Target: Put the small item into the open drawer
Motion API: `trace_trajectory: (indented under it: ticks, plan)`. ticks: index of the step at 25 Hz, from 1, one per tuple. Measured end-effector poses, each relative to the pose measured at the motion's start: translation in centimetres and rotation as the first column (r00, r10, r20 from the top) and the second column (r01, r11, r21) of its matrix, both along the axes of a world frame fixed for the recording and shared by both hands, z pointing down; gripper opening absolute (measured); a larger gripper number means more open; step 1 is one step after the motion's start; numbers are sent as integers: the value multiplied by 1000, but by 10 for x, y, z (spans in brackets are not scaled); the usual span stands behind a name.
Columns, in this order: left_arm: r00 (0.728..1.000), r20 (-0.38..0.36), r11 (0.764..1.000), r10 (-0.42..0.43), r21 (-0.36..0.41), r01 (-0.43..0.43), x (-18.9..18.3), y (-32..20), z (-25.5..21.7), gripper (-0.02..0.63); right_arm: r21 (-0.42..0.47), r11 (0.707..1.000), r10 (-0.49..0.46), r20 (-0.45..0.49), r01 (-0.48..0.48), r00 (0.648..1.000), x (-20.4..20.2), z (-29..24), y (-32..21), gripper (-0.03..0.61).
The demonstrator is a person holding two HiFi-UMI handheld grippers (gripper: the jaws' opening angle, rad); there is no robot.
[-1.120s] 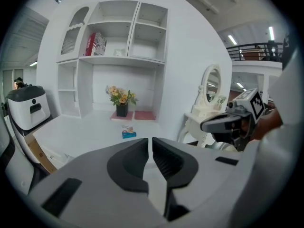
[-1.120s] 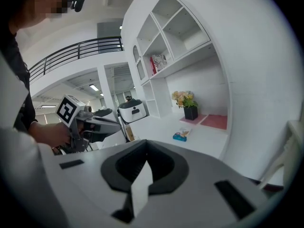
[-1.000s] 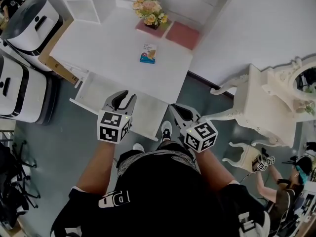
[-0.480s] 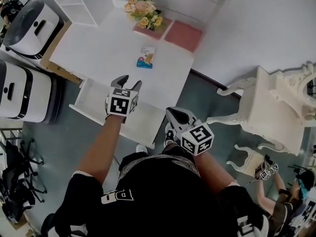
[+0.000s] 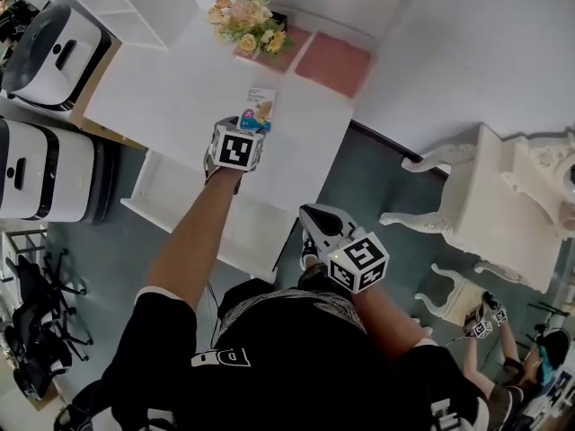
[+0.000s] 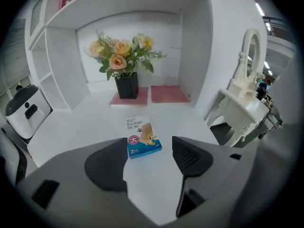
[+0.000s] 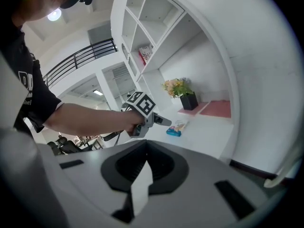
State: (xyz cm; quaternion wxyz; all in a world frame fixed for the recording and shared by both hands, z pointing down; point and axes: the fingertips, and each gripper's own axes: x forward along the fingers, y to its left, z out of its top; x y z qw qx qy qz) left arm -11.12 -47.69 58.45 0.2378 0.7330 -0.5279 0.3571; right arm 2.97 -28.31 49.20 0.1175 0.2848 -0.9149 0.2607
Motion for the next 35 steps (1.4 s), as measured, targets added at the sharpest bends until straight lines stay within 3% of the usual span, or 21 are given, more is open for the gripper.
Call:
trace_trajectory:
  ticks: [7,16,24,35]
  plan:
    - [997,-32,995,-73,-75,70,0,-50,32,336,-53,999,8,7,-8,1000,16,13,-16,9]
    - [994,28,988,-105,-113,108,-3,-93,63,367,-77,997,20,1,-20,1000,32,24,-34,9]
    - [988,5,962,-153,-227,150,-1,-93,89,394,-96,995,26,-5,-27,1000,40,34,-43,9]
    - [993,12,961,-121,-248,120,0,-99,101,420,-102,994,30,-19,-32,999,38,37,-42,9]
